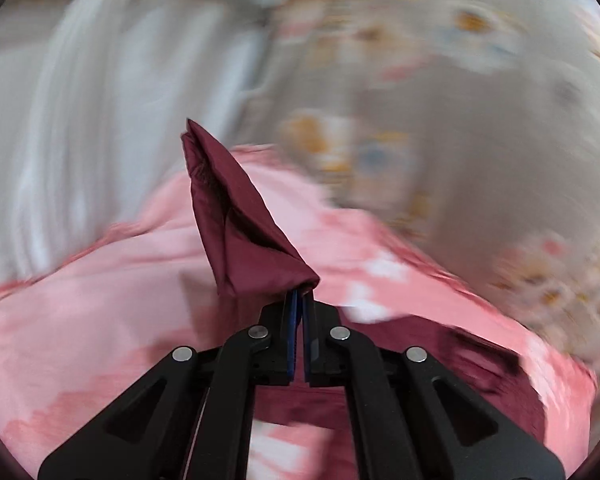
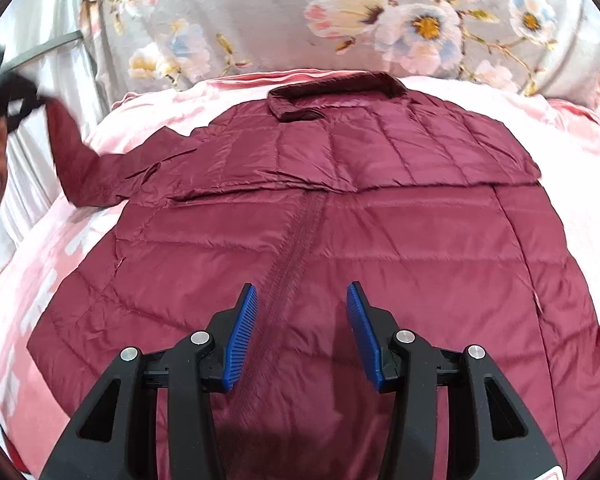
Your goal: Fold large clothes
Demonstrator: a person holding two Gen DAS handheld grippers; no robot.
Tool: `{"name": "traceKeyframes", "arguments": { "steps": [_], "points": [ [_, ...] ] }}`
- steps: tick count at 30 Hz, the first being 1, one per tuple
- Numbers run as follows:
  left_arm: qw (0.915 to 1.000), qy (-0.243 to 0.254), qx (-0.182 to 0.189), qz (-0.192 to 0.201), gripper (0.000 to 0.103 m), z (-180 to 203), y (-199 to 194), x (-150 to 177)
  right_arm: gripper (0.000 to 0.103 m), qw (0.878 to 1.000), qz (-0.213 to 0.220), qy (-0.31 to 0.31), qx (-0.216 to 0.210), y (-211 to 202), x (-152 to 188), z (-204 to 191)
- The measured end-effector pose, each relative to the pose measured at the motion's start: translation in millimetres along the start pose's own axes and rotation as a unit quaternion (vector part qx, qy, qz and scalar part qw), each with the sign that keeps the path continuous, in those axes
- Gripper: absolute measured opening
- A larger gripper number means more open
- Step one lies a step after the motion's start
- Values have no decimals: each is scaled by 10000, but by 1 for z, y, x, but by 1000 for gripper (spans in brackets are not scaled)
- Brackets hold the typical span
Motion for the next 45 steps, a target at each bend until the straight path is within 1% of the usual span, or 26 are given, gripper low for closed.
{"name": "traceKeyframes", "arguments": {
  "steps": [1, 2, 5, 7, 8, 9, 11, 15, 19, 22, 23, 24, 25, 26, 27, 28, 29, 30, 31, 32, 34, 36, 38, 41, 43, 45],
  "points": [
    [9997, 179, 185, -49, 1, 29, -1, 3, 47, 10000, 2, 26, 20, -2, 2, 2],
    [9990, 305, 307, -92, 1, 50, 0, 7, 47, 10000, -2, 50, 40, -4, 5, 6],
    [9941, 829, 632, -291, 1, 131, 10, 33, 47, 9999, -5, 126, 68, -10, 12, 17],
    [9903, 1077, 740, -466, 1, 168, 22, 54, 47, 9998, 2, 180, 94, -15, 16, 24],
    [9885, 1161, 788, -568, 1, 179, 26, 64, 47, 9997, 3, 214, 109, -17, 18, 29],
    [9856, 1264, 836, -757, 1, 199, 37, 81, 47, 9996, 4, 248, 131, -19, 20, 34],
    [9820, 1370, 883, -956, 1, 215, 46, 108, 47, 9994, 2, 316, 163, -21, 22, 43],
    [9718, 1590, 950, -1460, 1, 248, 70, 167, 47, 9988, 8, 441, 218, -25, 25, 58],
    [9624, 1777, 996, -1796, 1, 270, 81, 218, 47, 9983, 8, 521, 252, -26, 26, 67],
    [9553, 1847, 1061, -2051, 5, 281, 89, 245, 47, 9979, 25, 582, 283, -28, 24, 75],
    [9525, 1813, 1143, -2162, 6, 283, 91, 255, 47, 9978, 43, 599, 291, -29, 23, 76],
    [9518, 1770, 1195, -2203, 15, 283, 91, 259, 48, 9976, 68, 625, 294, -31, 20, 80],
    [9516, 1708, 1276, -2213, 29, 280, 88, 260, 52, 9973, 130, 665, 295, -34, 14, 84],
    [9522, 1637, 1380, -2181, 37, 276, 83, 259, 55, 9970, 180, 698, 284, -36, 9, 88],
    [9536, 1560, 1464, -2118, 52, 273, 78, 256, 55, 9968, 218, 727, 254, -37, 2, 91],
    [9557, 1440, 1583, -2023, 62, 265, 70, 249, 56, 9964, 266, 780, 180, -38, -8, 95],
    [9572, 1303, 1705, -1942, 68, 257, 62, 242, 57, 9961, 305, 814, 131, -38, -17, 98],
    [9596, 1074, 1848, -1828, 77, 240, 51, 230, 57, 9957, 363, 854, 82, -36, -32, 103],
    [9618, 956, 1862, -1763, 81, 228, 47, 222, 59, 9954, 379, 873, 66, -34, -41, 105],
    [9653, 819, 1804, -1699, 81, 210, 45, 213, 60, 9951, 394, 906, 36, -29, -53, 109],
    [9707, 489, 1608, -1716, 81, 179, 51, 199, 60, 9935, 405, 1059, -61, -14, -78, 115],
    [9717, -96, 1530, -1796, 81, 137, 63, 186, 60, 9912, 344, 1263, -189, 5, -95, 120],
    [9688, -583, 1477, -1902, 80, 101, 77, 179, 60, 9887, 189, 1451, -319, 27, -108, 123],
    [9588, -1277, 1423, -2102, 79, 47, 96, 177, 60, 9854, 0, 1641, -450, 53, -119, 121],
    [9543, -1525, 1391, -2162, 79, 27, 104, 178, 60, 9841, -80, 1702, -496, 65, -121, 117],
    [9470, -1785, 1436, -2251, 77, 11, 113, 182, 40, 9824, -151, 1748, -643, 75, -126, 113]
  ]
}}
Point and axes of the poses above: each gripper's, at about its wrist camera, not at the fingertips, and y roughly the way its jaws point, z to its right, x to its underside, the point moved 8 cm from there along y, roughly the way its jaws point, and after that the axes turned 8 degrees about -z, right-handed, at the moved point
